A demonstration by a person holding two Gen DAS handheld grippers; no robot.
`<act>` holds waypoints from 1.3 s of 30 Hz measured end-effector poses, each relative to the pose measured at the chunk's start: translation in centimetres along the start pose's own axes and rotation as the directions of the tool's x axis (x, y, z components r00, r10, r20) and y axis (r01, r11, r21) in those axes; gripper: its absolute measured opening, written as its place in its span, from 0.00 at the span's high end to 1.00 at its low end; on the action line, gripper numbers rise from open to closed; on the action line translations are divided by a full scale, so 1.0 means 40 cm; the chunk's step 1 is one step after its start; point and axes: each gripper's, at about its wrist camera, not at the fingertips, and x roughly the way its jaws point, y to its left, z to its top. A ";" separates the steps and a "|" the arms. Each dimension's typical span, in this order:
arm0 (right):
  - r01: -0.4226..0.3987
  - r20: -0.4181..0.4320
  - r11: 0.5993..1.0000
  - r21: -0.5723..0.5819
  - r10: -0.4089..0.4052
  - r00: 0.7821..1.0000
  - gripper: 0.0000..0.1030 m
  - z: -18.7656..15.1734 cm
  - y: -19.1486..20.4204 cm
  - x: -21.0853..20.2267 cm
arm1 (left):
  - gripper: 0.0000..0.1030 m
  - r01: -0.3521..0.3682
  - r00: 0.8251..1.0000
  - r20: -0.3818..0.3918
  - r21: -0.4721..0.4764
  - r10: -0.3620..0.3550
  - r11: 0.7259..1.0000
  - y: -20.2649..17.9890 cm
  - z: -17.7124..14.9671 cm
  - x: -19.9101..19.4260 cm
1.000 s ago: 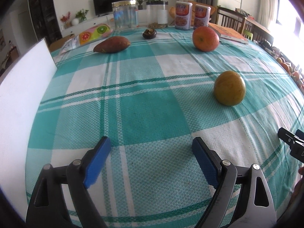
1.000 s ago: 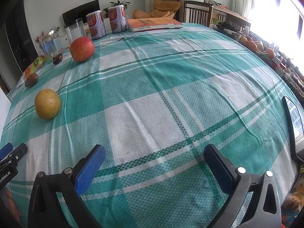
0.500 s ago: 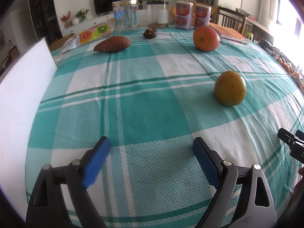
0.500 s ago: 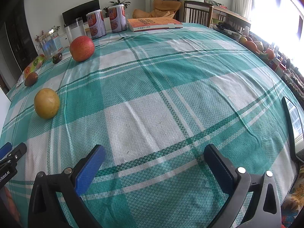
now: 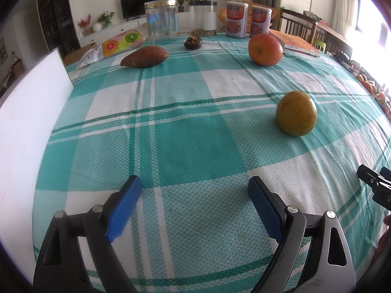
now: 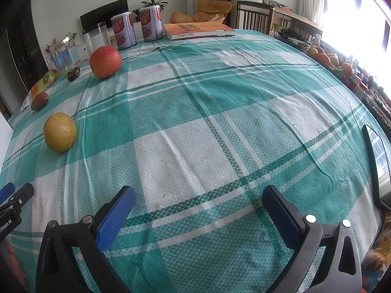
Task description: Organize fruits
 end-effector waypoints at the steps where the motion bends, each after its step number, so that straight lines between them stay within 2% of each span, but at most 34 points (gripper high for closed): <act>1: 0.000 0.000 1.000 0.000 0.000 1.000 0.00 0.000 0.000 0.000 | 0.12 0.000 1.000 0.000 0.000 0.000 1.000 0.000 0.000 0.000; 11: 0.000 0.000 1.000 0.000 0.000 1.000 0.00 0.000 0.000 -0.001 | 0.11 0.009 1.000 0.000 0.000 -0.009 1.000 0.003 0.000 0.000; 13: 0.000 0.000 1.000 0.000 0.000 1.000 0.00 0.000 0.000 -0.001 | 0.11 0.029 0.999 -0.024 0.009 -0.029 1.000 0.010 0.009 0.004; 16: 0.002 0.000 1.000 -0.001 -0.002 1.000 0.00 0.000 0.001 -0.001 | 0.12 0.086 0.994 -0.058 -0.077 -0.091 0.993 0.047 0.050 0.014; 18: 0.003 -0.001 1.000 -0.002 -0.003 1.000 0.00 0.000 0.001 0.000 | 0.12 0.110 0.991 -0.053 -0.183 -0.121 0.977 0.086 0.101 0.023; 21: 0.002 0.000 1.000 -0.001 -0.002 1.000 0.00 0.000 0.001 0.000 | 0.12 0.126 0.989 -0.027 -0.334 -0.143 0.934 0.153 0.206 0.049; 24: 0.003 -0.001 1.000 -0.002 -0.003 1.000 0.00 0.000 0.001 0.000 | 0.12 0.099 0.993 -0.023 -0.399 -0.118 0.912 0.206 0.324 0.097; 27: 0.004 -0.001 1.000 -0.005 -0.004 1.000 0.00 -0.001 0.002 0.000 | 0.12 0.066 0.988 -0.093 -0.449 -0.120 0.891 0.247 0.406 0.176; 31: 0.005 -0.002 1.000 -0.007 -0.005 1.000 0.00 -0.002 0.002 0.001 | 0.14 0.037 0.981 -0.146 -0.505 -0.128 0.862 0.286 0.445 0.255; 39: 0.006 -0.002 1.000 -0.008 -0.006 1.000 0.00 -0.001 0.002 0.002 | 0.14 0.025 0.977 -0.167 -0.537 -0.135 0.843 0.296 0.485 0.351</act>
